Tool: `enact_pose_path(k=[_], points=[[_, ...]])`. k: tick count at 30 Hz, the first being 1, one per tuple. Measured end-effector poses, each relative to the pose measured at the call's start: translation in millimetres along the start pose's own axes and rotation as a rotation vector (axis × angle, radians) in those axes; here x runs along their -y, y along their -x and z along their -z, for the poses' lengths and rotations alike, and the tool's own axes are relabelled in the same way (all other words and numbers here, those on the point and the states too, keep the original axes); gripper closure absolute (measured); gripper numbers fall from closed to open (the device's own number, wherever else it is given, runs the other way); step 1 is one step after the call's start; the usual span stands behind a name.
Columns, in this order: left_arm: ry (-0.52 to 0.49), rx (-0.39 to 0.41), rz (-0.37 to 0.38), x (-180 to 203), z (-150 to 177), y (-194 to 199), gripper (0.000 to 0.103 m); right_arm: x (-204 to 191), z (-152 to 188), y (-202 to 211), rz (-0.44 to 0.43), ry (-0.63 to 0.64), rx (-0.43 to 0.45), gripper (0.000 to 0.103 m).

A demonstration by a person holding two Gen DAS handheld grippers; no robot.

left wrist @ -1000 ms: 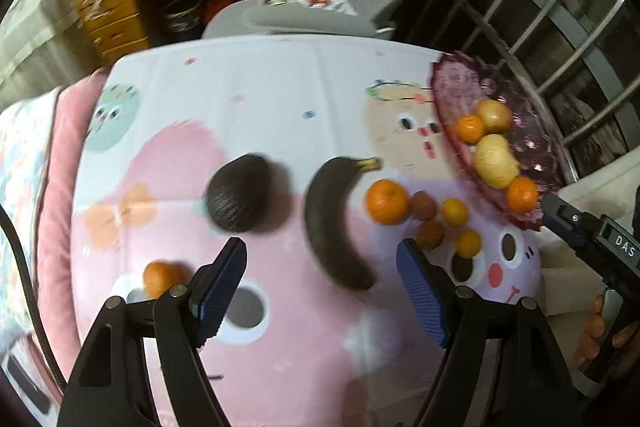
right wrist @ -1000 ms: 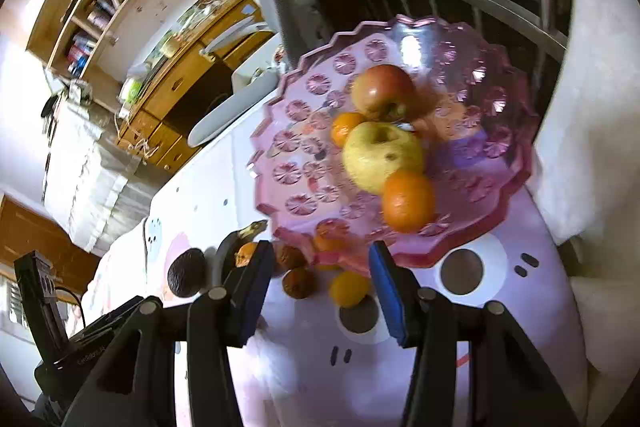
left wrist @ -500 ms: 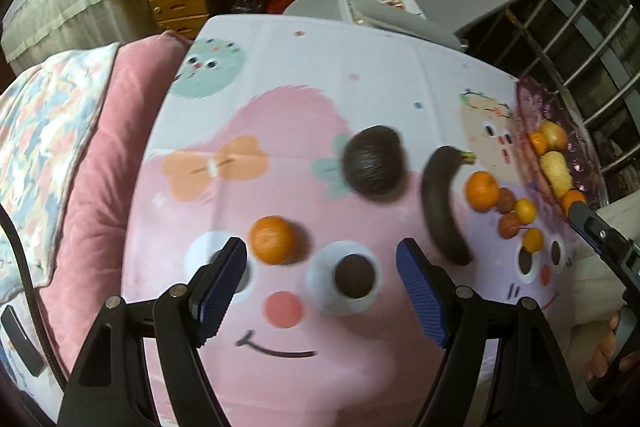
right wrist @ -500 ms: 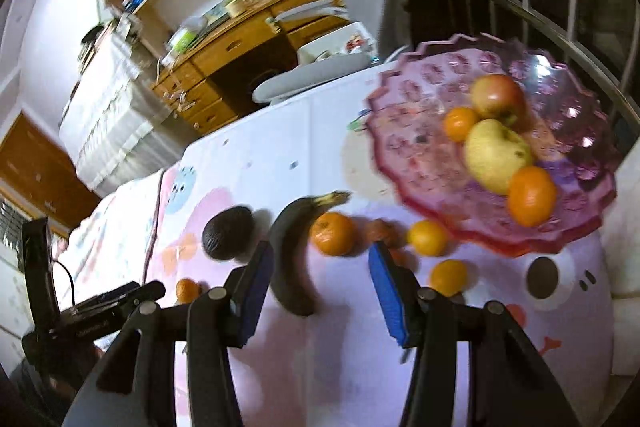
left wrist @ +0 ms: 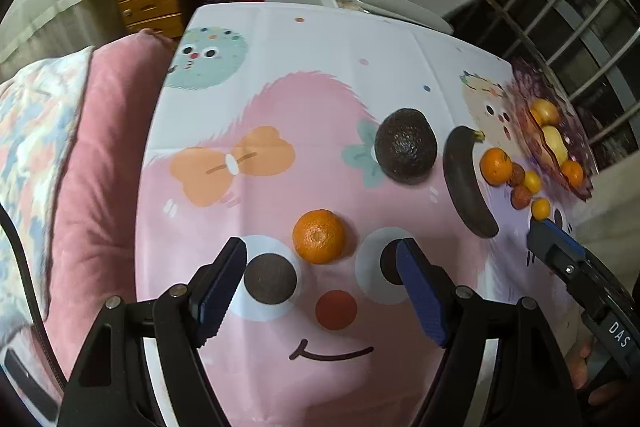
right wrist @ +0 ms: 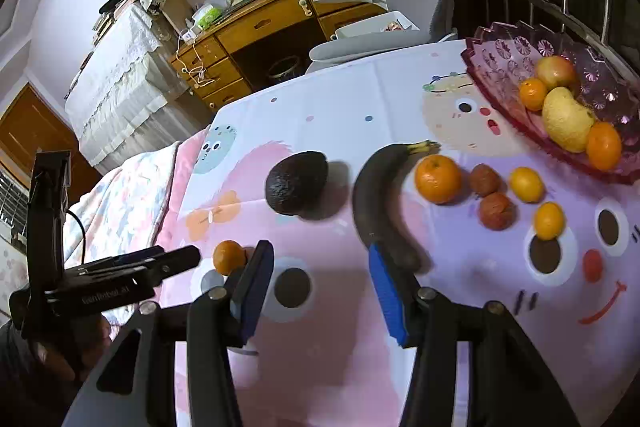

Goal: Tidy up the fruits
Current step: 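Move both open tools back toward the avocado and a tangerine, then grasp the small tangerine with the left tool while the right tool grasps the dark avocado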

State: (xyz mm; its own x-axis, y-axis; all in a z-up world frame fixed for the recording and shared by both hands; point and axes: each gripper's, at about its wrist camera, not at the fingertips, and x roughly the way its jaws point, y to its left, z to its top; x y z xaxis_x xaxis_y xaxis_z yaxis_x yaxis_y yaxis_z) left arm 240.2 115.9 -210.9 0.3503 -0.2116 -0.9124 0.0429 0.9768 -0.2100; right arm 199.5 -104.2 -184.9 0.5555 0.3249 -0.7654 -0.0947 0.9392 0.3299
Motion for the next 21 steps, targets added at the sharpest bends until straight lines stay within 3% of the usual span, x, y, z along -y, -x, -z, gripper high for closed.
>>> enact_pose_path(k=[6, 11, 21], points=[[-0.064, -0.001, 0.059, -1.4, -3.7, -22.9, 0.032, -17.3, -0.6, -19.5, 0.016, -0.011, 0.039, 0.053], [-0.084, 0.016, 0.091, -5.2, -2.4, -38.7, 0.033, -24.7, -10.2, -40.6, 0.027, -0.002, 0.072, 0.045], [-0.109, 0.059, 0.168, -4.6, 1.3, -61.6, 0.039, -28.4, -24.1, -90.5, 0.025, 0.011, 0.051, 0.045]])
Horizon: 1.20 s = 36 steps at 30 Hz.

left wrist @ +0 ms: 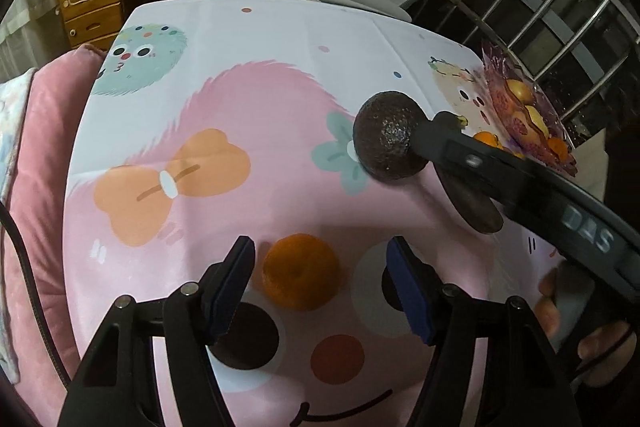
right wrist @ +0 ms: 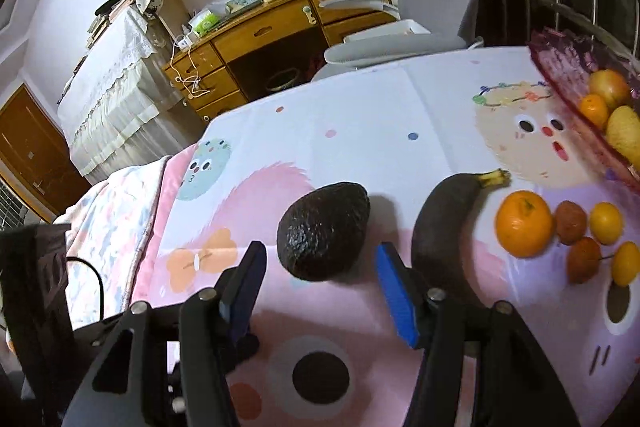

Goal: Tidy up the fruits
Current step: 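Grasp the small tangerine with the left tool while the right tool grasps the dark avocado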

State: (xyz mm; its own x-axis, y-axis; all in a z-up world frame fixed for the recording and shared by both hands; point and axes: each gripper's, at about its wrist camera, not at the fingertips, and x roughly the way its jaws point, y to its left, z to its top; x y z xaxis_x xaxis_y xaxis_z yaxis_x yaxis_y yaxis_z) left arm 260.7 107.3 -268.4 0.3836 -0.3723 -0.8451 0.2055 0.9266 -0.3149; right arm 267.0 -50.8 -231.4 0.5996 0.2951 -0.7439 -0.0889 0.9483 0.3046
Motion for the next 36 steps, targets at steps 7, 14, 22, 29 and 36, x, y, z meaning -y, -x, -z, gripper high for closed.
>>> enact_pose_path(k=[7, 14, 22, 29, 36], points=[[-0.022, 0.037, -0.025, 0.6, 5.1, -6.2, 0.053, 0.6, -3.4, -21.6, 0.035, -0.05, -0.031, 0.035], [0.014, 0.071, 0.033, -17.9, 11.5, -4.1, 0.066, -6.3, -7.2, -37.7, 0.038, -0.069, -0.048, 0.03], [0.004, 0.082, 0.068, -35.3, 22.5, 8.4, 0.066, -12.5, -13.4, -55.8, 0.049, -0.141, -0.048, 0.029], [0.002, 0.09, 0.072, -51.9, 22.1, 21.8, 0.066, -16.6, -16.6, -68.7, 0.055, -0.164, -0.036, 0.028], [0.03, 0.114, 0.061, -56.1, 23.3, 33.5, 0.066, -18.3, -24.1, -76.7, 0.06, -0.127, 0.002, 0.029]])
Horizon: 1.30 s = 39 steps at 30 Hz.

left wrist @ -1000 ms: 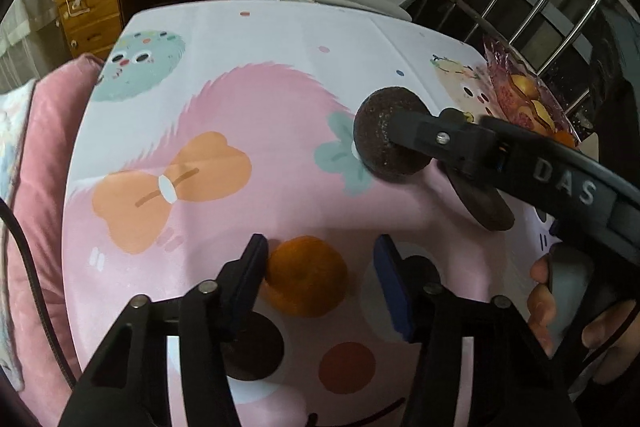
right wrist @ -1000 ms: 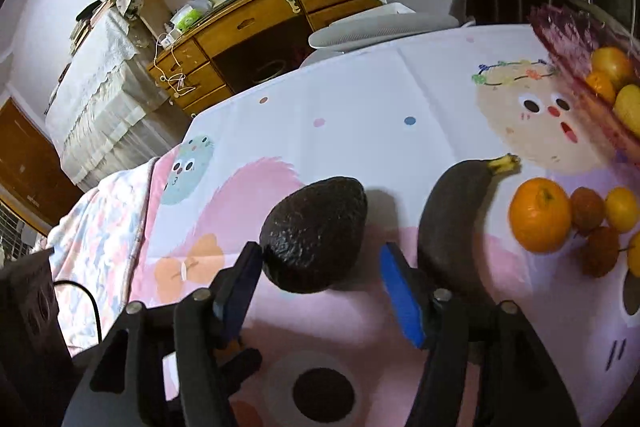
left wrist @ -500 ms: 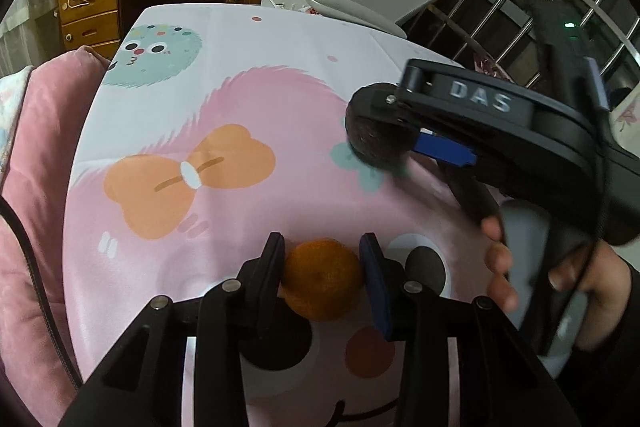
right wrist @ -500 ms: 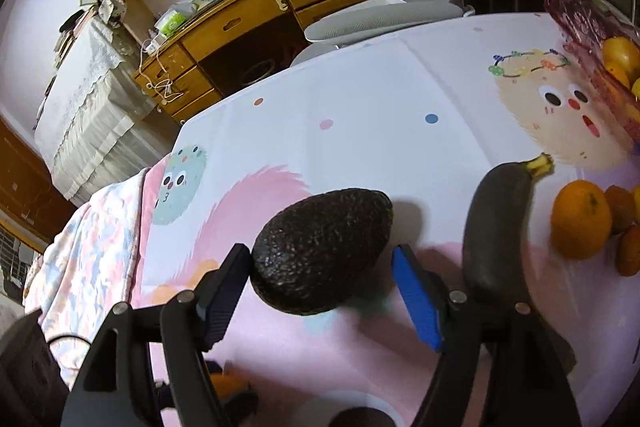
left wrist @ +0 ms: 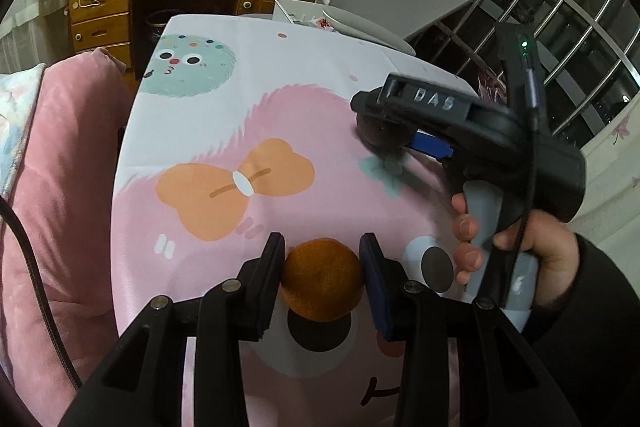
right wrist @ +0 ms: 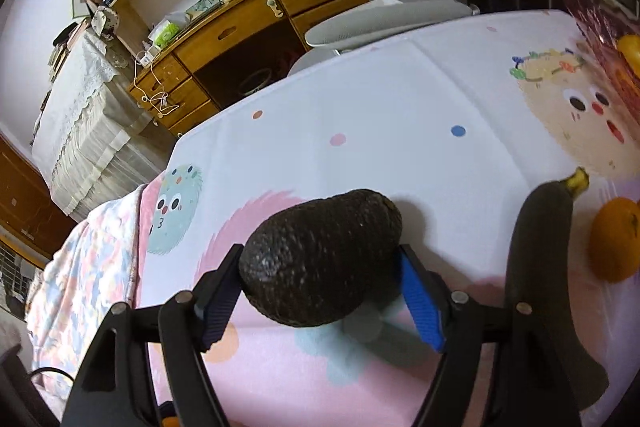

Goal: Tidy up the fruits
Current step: 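Grasp the small tangerine with the left tool while the right tool grasps the dark avocado, then carry the tangerine and avocado into the pink glass bowl and open both tools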

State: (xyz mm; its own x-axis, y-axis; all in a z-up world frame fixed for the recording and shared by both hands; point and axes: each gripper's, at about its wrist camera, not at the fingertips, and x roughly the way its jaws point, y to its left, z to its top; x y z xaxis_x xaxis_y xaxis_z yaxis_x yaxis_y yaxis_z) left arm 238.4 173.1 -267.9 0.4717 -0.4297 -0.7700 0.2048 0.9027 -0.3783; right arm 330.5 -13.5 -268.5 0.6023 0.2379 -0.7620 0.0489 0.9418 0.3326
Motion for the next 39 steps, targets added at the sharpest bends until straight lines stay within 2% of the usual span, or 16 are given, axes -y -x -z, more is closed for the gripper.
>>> enact_pose_path(k=[6, 13, 19, 26, 29, 33, 39], points=[[0.021, 0.026, -0.04, 8.5, 1.9, 6.4, 0.066, -4.3, 3.5, 2.6, 0.001, 0.085, 0.025, 0.03], [0.075, 0.095, -0.121, 23.0, 1.4, 17.4, 0.066, 8.8, 6.2, 10.8, -0.097, 0.111, 0.005, 0.037], [0.142, 0.161, -0.184, 35.1, 3.5, 31.7, 0.066, 10.9, 13.6, 20.3, -0.18, 0.192, -0.038, 0.037], [0.166, 0.206, -0.248, 54.3, 2.1, 43.4, 0.066, 29.3, 23.9, 45.1, -0.297, 0.192, -0.087, 0.037], [0.164, 0.219, -0.265, 70.4, -1.5, 45.7, 0.066, 43.8, 23.8, 61.6, -0.35, 0.172, -0.095, 0.037], [0.141, 0.192, -0.294, 99.5, -12.6, 39.8, 0.066, 63.9, 18.1, 88.3, -0.402, 0.168, -0.096, 0.037], [0.103, 0.194, -0.311, 159.9, -38.2, 29.3, 0.066, 105.5, 1.4, 135.7, -0.447, 0.169, -0.075, 0.037]])
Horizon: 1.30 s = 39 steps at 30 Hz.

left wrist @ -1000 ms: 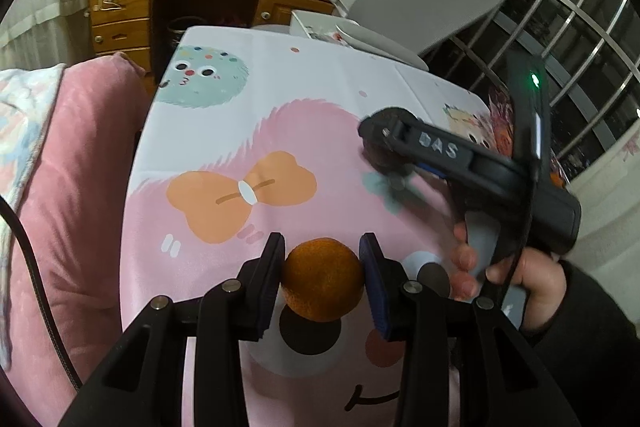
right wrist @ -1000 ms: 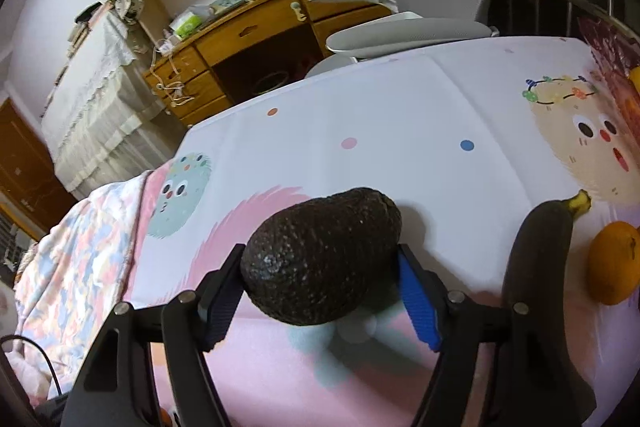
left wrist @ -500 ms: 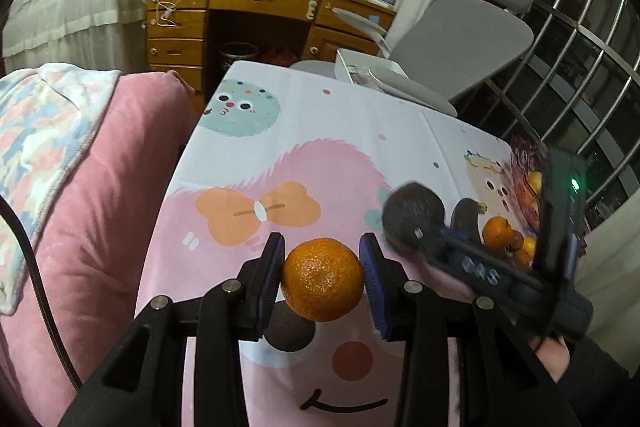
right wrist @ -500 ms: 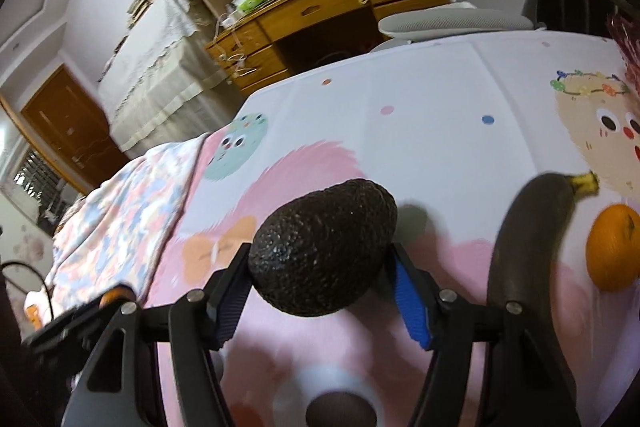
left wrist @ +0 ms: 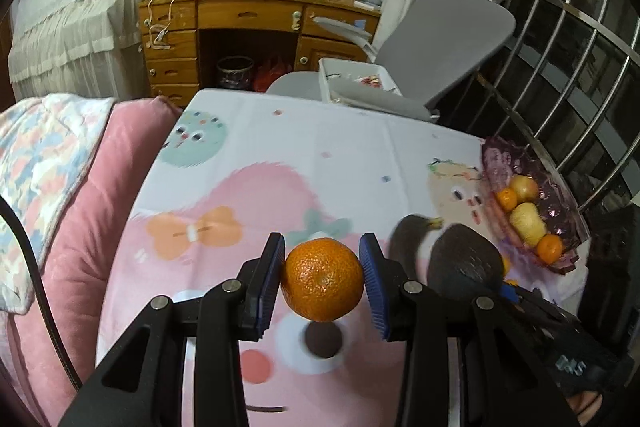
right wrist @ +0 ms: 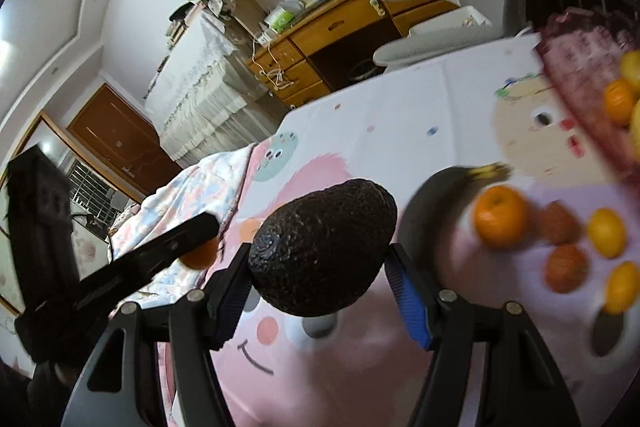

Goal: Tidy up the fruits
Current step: 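Carry the tangerine and avocado into the pink glass bowl and open both tools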

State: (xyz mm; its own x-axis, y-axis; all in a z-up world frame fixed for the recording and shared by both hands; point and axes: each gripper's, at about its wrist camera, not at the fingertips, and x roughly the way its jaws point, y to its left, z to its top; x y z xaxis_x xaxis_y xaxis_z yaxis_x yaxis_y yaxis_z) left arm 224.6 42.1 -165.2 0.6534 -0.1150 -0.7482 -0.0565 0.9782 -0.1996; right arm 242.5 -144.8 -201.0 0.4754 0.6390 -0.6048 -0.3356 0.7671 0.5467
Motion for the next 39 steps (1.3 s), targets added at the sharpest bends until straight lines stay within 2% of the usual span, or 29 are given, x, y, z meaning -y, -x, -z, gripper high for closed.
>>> enact_pose_path(k=[8, 19, 29, 37, 39], points=[[-0.003, 0.021, 0.064, 87.0, -17.2, 2.8, 0.066, 34.2, -20.0, 79.7, 0.005, 0.039, 0.035, 0.037], [-0.054, -0.013, 0.183, 196.0, -15.4, -32.2, 0.066, 102.8, -41.4, 151.7, 0.092, 0.016, 0.093, 0.037], [-0.111, -0.069, 0.218, 258.2, -11.2, -69.4, 0.066, 172.9, -50.2, 170.5, 0.208, -0.046, 0.097, 0.037], [-0.115, -0.152, 0.2, 277.5, -2.6, -97.4, 0.065, 204.9, -46.5, 169.5, 0.259, -0.093, 0.059, 0.036], [-0.111, -0.167, 0.194, 277.7, -2.1, -100.6, 0.06, 206.6, -46.4, 165.7, 0.274, -0.098, 0.046, 0.035]])
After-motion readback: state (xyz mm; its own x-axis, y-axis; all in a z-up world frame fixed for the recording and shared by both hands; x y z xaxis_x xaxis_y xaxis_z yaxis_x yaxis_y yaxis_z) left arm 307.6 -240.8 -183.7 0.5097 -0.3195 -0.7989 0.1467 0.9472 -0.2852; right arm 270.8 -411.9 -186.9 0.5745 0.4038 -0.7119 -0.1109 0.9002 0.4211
